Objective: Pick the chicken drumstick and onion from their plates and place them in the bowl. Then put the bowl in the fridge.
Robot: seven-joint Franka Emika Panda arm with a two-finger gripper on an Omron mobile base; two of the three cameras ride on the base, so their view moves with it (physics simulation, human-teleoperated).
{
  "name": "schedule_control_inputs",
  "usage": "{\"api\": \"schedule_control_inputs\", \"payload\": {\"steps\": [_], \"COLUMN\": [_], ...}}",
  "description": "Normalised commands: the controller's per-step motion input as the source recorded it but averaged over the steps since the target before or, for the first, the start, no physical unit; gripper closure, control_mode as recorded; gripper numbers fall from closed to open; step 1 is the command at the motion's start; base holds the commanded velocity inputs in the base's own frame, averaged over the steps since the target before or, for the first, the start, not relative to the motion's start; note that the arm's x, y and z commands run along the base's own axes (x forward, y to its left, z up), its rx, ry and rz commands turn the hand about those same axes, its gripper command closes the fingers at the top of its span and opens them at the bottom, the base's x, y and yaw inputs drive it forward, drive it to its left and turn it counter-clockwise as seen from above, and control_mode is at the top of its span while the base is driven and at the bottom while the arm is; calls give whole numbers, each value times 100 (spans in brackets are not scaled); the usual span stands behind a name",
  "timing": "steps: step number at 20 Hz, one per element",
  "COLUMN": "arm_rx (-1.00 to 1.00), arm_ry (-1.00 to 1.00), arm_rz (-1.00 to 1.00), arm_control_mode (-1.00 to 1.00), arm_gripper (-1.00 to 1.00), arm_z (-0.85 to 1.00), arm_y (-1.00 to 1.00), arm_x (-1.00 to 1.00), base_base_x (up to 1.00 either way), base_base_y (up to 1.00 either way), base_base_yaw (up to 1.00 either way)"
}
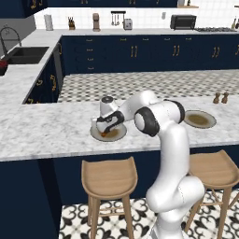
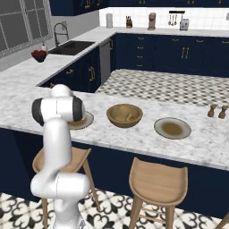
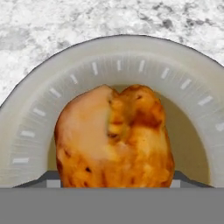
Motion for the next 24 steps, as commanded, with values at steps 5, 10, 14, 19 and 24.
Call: {"api": "schedule_control_inputs", "payload": {"steps": [5, 10, 14, 19, 24], "arm_rx": [-2, -2, -3, -1, 0], "arm_ry": [-11, -17, -4, 0, 4], "arm_rz": [0, 1, 0, 0, 0], "arm_control_mode": [-100, -100, -100, -100, -100], "arm_gripper": [100, 100, 100, 100, 100], "arm_z": [69, 74, 76, 79, 39], "arm_y": [-2, -49, -55, -81, -100], "arm_x": [-49, -60, -24, 0, -17], "base_base_x": [0, 0, 0, 0, 0], "base_base_y": [0, 0, 0, 0, 0], "base_base_yaw": [0, 0, 0, 0, 0]}}
